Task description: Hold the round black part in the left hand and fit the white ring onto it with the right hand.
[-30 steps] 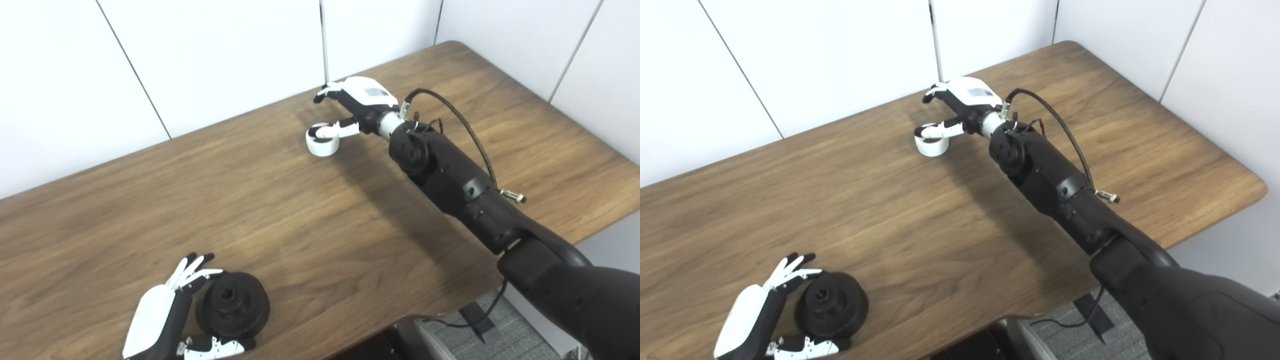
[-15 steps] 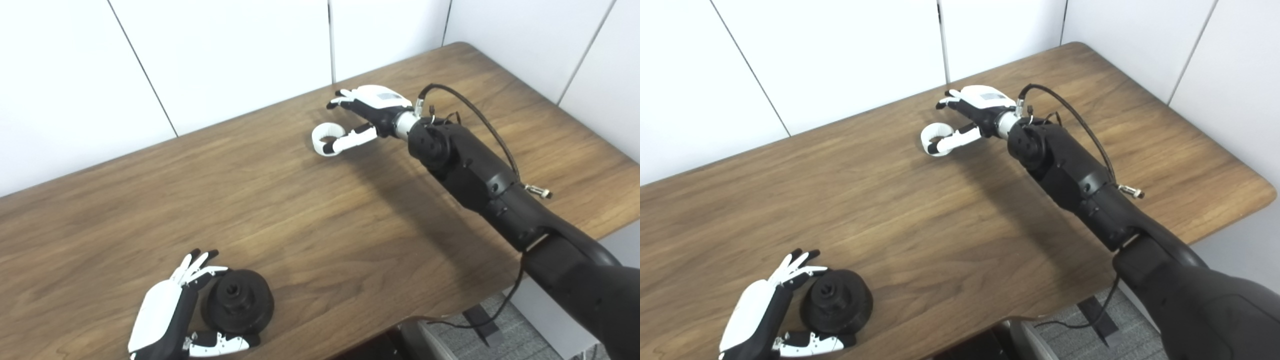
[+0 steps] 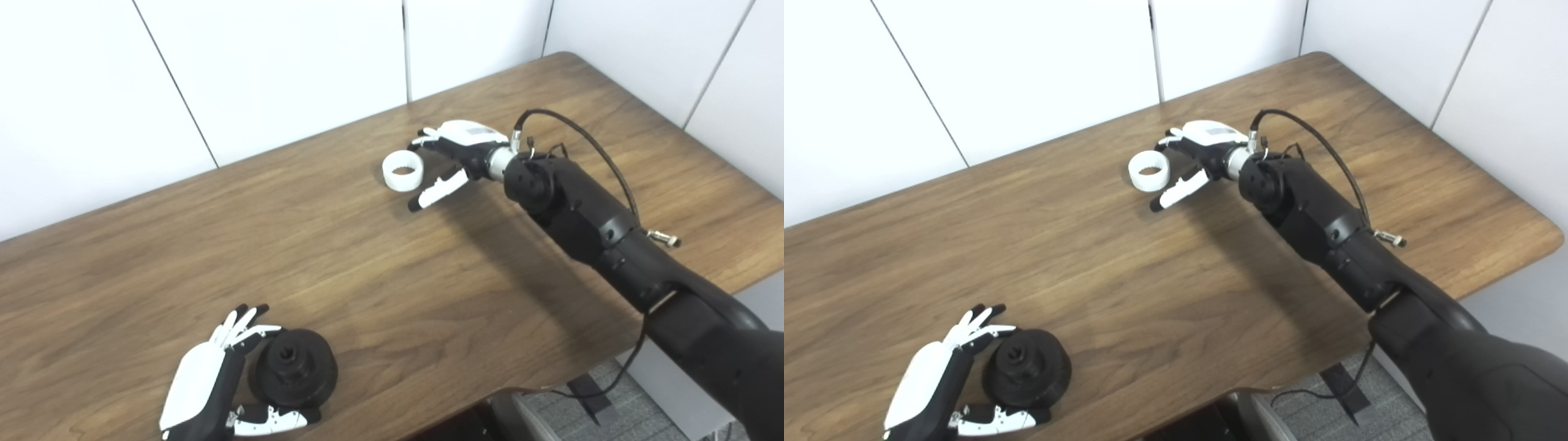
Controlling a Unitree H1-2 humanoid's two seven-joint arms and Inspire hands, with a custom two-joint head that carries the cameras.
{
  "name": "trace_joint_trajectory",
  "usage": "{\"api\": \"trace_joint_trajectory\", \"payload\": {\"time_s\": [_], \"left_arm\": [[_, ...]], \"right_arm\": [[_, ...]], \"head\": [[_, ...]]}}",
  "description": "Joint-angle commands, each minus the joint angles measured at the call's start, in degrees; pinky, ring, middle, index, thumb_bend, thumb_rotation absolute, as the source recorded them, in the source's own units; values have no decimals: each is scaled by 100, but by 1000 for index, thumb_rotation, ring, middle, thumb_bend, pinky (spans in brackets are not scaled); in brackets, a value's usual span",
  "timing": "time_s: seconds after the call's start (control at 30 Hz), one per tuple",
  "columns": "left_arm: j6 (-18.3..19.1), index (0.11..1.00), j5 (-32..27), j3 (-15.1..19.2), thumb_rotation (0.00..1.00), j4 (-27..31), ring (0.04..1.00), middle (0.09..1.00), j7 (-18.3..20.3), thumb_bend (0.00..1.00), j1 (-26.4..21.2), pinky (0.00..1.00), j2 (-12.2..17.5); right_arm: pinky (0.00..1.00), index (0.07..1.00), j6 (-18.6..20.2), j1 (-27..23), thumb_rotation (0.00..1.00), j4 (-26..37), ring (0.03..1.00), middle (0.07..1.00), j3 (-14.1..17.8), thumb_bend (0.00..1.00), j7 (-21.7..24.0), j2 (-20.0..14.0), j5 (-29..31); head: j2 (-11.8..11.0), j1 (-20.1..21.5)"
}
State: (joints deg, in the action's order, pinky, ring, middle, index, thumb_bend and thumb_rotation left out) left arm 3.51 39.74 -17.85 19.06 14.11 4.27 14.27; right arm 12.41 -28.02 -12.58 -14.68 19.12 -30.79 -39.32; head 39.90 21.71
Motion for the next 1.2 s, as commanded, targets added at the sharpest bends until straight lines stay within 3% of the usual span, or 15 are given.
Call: {"api": "trace_joint_trajectory", "payload": {"time_s": [0.0,0.23,0.47,0.7,1.13,1.17], "left_arm": [[-3,652,53,-4,275,141,1000,941,41,915,-23,986,43],[14,651,61,-4,258,196,1000,940,43,923,10,983,30],[9,650,79,-10,270,244,1000,938,48,920,30,983,14],[44,652,87,0,279,271,1000,947,84,914,40,993,3],[41,653,100,20,270,287,1000,949,118,909,46,998,-20],[35,653,100,21,268,289,1000,948,116,910,46,999,-17]], "right_arm": [[936,861,-78,-129,615,38,980,974,11,1000,-392,67,-109],[938,839,-76,-59,597,-141,967,955,-3,976,-906,308,-246],[905,796,-68,-62,555,-509,930,922,1,897,-1742,646,-416],[919,768,-75,-143,488,-845,927,910,-34,820,-2251,896,-420],[896,617,-397,-131,296,-1021,883,857,72,661,-2946,989,-206],[900,545,-428,-123,214,-1015,880,851,82,572,-2979,986,-188]], "head": [[7,0],[58,-92],[100,-168],[113,-208],[137,-194],[147,-204]]}}
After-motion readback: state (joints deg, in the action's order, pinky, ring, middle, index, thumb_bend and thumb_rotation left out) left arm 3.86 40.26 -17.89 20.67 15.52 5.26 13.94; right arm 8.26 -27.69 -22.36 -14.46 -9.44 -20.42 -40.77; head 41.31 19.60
